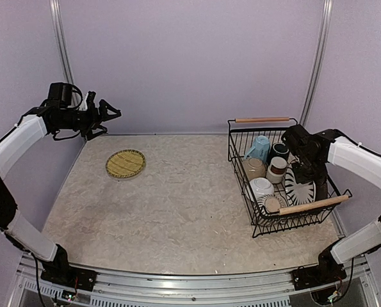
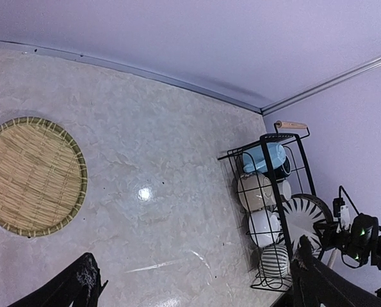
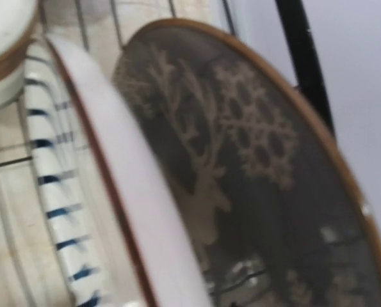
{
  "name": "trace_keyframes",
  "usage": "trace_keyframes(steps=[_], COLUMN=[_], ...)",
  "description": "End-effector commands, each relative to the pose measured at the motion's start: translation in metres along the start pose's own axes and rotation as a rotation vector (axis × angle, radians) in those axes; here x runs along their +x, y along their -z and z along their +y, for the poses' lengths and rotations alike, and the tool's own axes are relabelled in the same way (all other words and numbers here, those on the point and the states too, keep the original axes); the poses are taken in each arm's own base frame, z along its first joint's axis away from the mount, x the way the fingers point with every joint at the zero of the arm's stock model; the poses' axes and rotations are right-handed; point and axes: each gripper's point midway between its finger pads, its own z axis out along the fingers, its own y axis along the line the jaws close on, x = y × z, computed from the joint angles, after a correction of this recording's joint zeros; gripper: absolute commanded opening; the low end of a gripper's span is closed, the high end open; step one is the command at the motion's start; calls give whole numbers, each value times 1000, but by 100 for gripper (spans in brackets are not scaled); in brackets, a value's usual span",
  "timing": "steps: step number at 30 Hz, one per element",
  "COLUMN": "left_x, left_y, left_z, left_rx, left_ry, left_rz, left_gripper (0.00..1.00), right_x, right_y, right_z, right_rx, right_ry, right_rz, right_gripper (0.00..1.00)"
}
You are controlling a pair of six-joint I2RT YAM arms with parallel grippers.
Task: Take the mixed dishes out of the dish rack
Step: Grab the plate from the dish rack.
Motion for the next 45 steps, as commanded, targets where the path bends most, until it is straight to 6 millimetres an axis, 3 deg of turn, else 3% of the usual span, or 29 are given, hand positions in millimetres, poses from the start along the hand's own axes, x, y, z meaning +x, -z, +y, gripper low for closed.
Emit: trace_keyframes(steps=[1,9,16,24,33,39,45], left_x=[3,4,6,5,3,10,26], left_y=[-3,-5,-8,-8,-11,-13,-14], left_z=[-3,-4,-11,-18,-17,-32,-57], left_rx=[20,33,71,100,89,156,278], left_ry=[-25,-26,-32,-32,-4,-33,-77], left_rz=[6,15,30,28,20,50,101], left_gripper=[99,99,99,99,99,99,99], right_x=[0,-16,-29,-49,-60,-75,-96], right_y=[2,26,48,88,117,144,190], right_z=[23,8,-2,-19,-33,-41,-52], right_rx=[-141,-160,-197,-277,-339,-424,-606], right_ry=[-30,-56,-85,-141,-186,-278,-452], right_rz=[5,-64,-100,-194,-292,-397,-606], right_gripper=[19,0,0,0,0,0,0])
